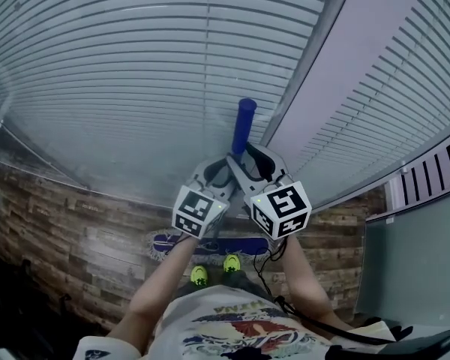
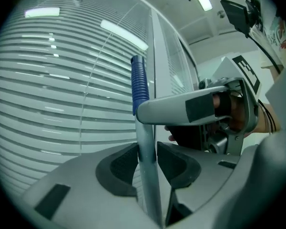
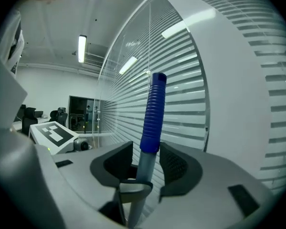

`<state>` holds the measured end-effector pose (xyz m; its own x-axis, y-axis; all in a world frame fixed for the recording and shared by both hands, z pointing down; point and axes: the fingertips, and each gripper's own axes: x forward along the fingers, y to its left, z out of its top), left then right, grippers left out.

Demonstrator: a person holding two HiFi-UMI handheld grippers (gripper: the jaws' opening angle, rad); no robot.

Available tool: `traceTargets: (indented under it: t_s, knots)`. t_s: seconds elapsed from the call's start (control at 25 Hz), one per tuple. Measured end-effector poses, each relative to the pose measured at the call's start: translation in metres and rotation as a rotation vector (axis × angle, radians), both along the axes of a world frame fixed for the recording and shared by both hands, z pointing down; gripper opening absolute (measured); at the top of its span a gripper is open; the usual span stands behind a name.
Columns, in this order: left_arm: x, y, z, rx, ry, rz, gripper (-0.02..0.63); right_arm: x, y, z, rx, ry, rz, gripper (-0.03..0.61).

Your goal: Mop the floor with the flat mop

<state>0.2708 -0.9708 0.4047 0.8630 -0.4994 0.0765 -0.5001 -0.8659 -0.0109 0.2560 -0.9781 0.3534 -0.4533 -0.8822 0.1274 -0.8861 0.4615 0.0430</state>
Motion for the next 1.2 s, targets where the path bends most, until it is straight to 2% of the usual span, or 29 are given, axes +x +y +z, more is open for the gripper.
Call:
traceTargets:
  t_s: [0.12, 0.36, 0.76, 1.04, 1.2]
  knots:
    - [0.004, -0.007, 0.004, -0.016, 0.015, 0.0, 0.121, 0.005, -0.008, -0.001, 0.008, 0.005, 0.003, 0.155]
    - [-0.012, 0.022, -0.013, -0.016, 0.048, 0.025, 0.115, -0.005, 0.022, -0.032, 0.041, 0.004, 0.021, 0.155]
    - [-0.034, 0.133, -0.018, 0.066, 0.054, 0.125, 0.113, -0.037, 0.117, -0.049, 0.118, 0.009, 0.073, 0.155]
    - [-0.043, 0.205, -0.01, 0.087, 0.006, 0.127, 0.112, -0.051, 0.186, -0.046, 0.12, 0.044, 0.028, 0.153]
    - [-0.045, 0.266, -0.017, 0.115, -0.025, 0.137, 0.112, -0.056, 0.25, -0.052, 0.107, -0.006, -0.016, 0.136]
